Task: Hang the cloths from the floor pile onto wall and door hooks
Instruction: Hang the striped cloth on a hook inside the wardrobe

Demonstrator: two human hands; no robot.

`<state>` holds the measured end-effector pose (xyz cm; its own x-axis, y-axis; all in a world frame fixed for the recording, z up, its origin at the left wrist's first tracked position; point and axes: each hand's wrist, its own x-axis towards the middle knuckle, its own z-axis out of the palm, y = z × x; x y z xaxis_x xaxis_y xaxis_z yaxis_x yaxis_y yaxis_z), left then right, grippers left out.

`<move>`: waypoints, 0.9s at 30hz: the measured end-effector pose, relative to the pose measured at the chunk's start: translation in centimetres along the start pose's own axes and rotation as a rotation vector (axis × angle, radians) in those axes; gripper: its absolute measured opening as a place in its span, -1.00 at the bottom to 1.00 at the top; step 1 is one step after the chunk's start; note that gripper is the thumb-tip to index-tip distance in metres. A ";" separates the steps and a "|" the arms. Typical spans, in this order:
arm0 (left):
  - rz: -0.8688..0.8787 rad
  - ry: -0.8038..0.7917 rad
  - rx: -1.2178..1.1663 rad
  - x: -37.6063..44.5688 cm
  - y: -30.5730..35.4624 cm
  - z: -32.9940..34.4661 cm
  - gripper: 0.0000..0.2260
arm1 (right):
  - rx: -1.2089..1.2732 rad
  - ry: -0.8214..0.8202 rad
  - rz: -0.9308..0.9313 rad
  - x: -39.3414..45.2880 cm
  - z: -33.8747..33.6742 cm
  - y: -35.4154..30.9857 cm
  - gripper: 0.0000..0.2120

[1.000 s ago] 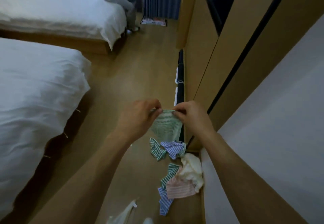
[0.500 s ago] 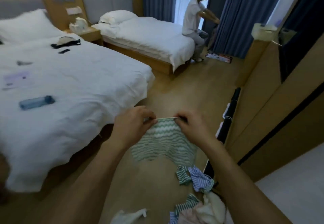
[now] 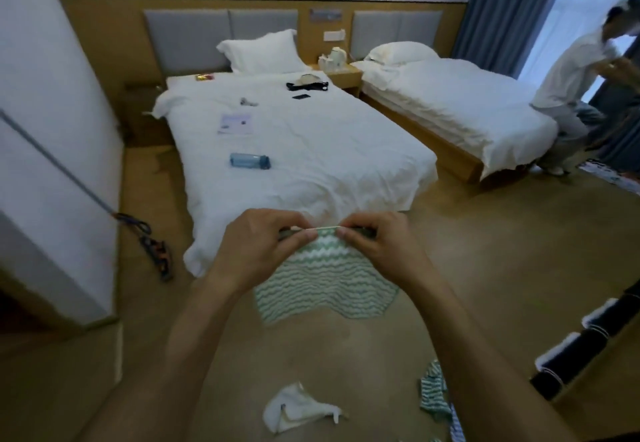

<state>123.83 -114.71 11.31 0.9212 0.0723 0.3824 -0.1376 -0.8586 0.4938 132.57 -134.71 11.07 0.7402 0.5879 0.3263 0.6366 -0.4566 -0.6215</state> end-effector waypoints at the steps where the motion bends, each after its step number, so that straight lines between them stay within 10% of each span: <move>1: -0.008 0.007 -0.012 -0.7 -0.6 -1.0 -0.78 | 0.006 -0.013 -0.021 0.5 0.8 -0.9 -0.91; 27: -0.392 0.462 0.178 -25.1 -20.8 -34.2 -0.87 | 0.182 -0.122 -0.448 8.7 29.6 -39.8 -0.88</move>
<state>91.06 -81.30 18.18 0.6332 0.5764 0.5166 0.2780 -0.7923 0.5432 107.21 -91.66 17.58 0.3653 0.7782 0.5109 0.8302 -0.0240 -0.5570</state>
